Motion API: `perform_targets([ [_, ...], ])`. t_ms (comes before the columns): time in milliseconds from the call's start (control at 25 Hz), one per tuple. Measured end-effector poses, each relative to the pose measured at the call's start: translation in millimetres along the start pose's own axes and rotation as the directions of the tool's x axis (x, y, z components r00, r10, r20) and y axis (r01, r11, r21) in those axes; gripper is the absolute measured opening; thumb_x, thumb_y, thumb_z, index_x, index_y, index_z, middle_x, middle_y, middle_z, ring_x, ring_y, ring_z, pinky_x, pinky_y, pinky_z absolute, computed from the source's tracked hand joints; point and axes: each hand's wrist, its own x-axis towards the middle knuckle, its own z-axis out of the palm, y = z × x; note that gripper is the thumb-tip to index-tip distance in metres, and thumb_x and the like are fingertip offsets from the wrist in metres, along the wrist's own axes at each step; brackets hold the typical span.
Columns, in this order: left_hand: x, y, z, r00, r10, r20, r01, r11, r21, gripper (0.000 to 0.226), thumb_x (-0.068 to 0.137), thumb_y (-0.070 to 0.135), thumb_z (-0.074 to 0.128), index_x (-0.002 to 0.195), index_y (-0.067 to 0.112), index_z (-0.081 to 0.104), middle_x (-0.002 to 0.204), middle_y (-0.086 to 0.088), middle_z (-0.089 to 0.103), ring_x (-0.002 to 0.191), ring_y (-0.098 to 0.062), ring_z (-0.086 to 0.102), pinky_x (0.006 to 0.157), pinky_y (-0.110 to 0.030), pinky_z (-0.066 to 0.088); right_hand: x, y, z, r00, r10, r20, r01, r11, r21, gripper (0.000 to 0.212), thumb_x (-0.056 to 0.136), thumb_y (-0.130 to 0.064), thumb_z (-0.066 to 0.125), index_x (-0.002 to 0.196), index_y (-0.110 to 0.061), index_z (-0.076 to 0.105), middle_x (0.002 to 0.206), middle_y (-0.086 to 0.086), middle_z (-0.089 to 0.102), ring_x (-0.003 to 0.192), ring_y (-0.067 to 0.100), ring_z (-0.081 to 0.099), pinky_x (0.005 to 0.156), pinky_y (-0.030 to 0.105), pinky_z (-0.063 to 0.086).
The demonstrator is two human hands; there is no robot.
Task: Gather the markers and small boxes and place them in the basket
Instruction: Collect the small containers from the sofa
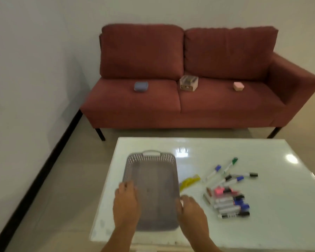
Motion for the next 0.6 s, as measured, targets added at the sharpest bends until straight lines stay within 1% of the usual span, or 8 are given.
perform_targets([
  [80, 14, 26, -48, 0.997, 0.002, 0.076, 0.002, 0.998, -0.063, 0.029, 0.101, 0.029, 0.047, 0.122, 0.017, 0.064, 0.116, -0.009, 0.06, 0.102, -0.03, 0.059, 0.083, -0.042, 0.052, 1, -29, -37, 0.999, -0.04, 0.011, 0.04, 0.998, 0.047, 0.029, 0.102, -0.043, 0.044, 0.108, -0.024, 0.063, 0.111, 0.001, 0.065, 0.103, 0.025, 0.065, 0.078, 0.038, 0.046],
  [160, 30, 46, -90, 0.991, -0.016, 0.132, 0.032, 0.992, -0.12, 0.035, 0.104, 0.034, 0.039, 0.127, 0.022, 0.062, 0.121, -0.004, 0.061, 0.109, -0.024, 0.058, 0.093, -0.037, 0.049, 7, -62, -72, 0.994, -0.095, 0.045, 0.092, 0.993, 0.071, 0.021, 0.102, -0.039, 0.046, 0.095, -0.024, 0.059, 0.1, 0.001, 0.062, 0.097, 0.024, 0.064, 0.073, 0.037, 0.041],
  [240, 49, 60, -132, 0.989, 0.013, 0.148, 0.016, 0.981, -0.195, 0.033, 0.104, 0.037, 0.036, 0.12, 0.026, 0.063, 0.113, 0.001, 0.063, 0.103, -0.019, 0.061, 0.091, -0.036, 0.05, 15, -98, -104, 0.987, -0.16, 0.024, 0.156, 0.981, 0.114, 0.018, 0.1, -0.034, 0.047, 0.084, -0.028, 0.05, 0.087, -0.003, 0.057, 0.084, 0.022, 0.061, 0.07, 0.037, 0.044],
  [280, 59, 62, -153, 0.988, 0.043, 0.151, -0.009, 0.975, -0.222, 0.032, 0.103, 0.038, 0.036, 0.114, 0.027, 0.064, 0.108, 0.003, 0.064, 0.098, -0.016, 0.061, 0.088, -0.035, 0.051, 18, -120, -118, 0.983, -0.183, -0.01, 0.183, 0.973, 0.137, 0.017, 0.099, -0.032, 0.047, 0.082, -0.029, 0.05, 0.084, -0.005, 0.058, 0.079, 0.02, 0.06, 0.07, 0.037, 0.047],
  [400, 98, 56, -206, 0.978, 0.141, 0.151, -0.099, 0.961, -0.259, 0.031, 0.103, 0.038, 0.038, 0.106, 0.026, 0.066, 0.099, 0.004, 0.065, 0.091, -0.016, 0.062, 0.083, -0.033, 0.05, 31, -180, -144, 0.973, -0.197, -0.119, 0.213, 0.967, 0.139, 0.015, 0.099, -0.029, 0.05, 0.091, -0.031, 0.062, 0.089, -0.008, 0.067, 0.08, 0.014, 0.062, 0.072, 0.031, 0.051],
  [440, 119, 51, -222, 0.975, 0.164, 0.149, -0.121, 0.957, -0.262, 0.031, 0.104, 0.036, 0.039, 0.105, 0.024, 0.067, 0.099, 0.003, 0.066, 0.091, -0.017, 0.063, 0.082, -0.032, 0.048, 41, -202, -150, 0.97, -0.187, -0.153, 0.208, 0.969, 0.132, 0.015, 0.099, -0.028, 0.051, 0.092, -0.03, 0.064, 0.089, -0.007, 0.069, 0.08, 0.015, 0.063, 0.072, 0.031, 0.051],
  [560, 189, 36, -266, 0.968, 0.225, 0.114, -0.183, 0.937, -0.297, 0.029, 0.103, 0.032, 0.043, 0.101, 0.019, 0.068, 0.097, -0.004, 0.069, 0.092, -0.025, 0.066, 0.079, -0.035, 0.047, 77, -270, -166, 0.954, -0.131, -0.27, 0.184, 0.966, 0.18, 0.016, 0.097, -0.023, 0.053, 0.082, -0.022, 0.06, 0.077, -0.003, 0.066, 0.072, 0.023, 0.062, 0.064, 0.037, 0.049],
  [600, 213, 26, -282, 0.961, 0.255, 0.11, -0.21, 0.927, -0.311, 0.028, 0.103, 0.031, 0.044, 0.1, 0.018, 0.069, 0.097, -0.005, 0.07, 0.091, -0.026, 0.066, 0.079, -0.035, 0.048, 87, -297, -168, 0.941, -0.119, -0.316, 0.186, 0.964, 0.19, 0.016, 0.096, -0.022, 0.054, 0.083, -0.021, 0.061, 0.077, -0.001, 0.067, 0.072, 0.026, 0.063, 0.064, 0.037, 0.05],
])
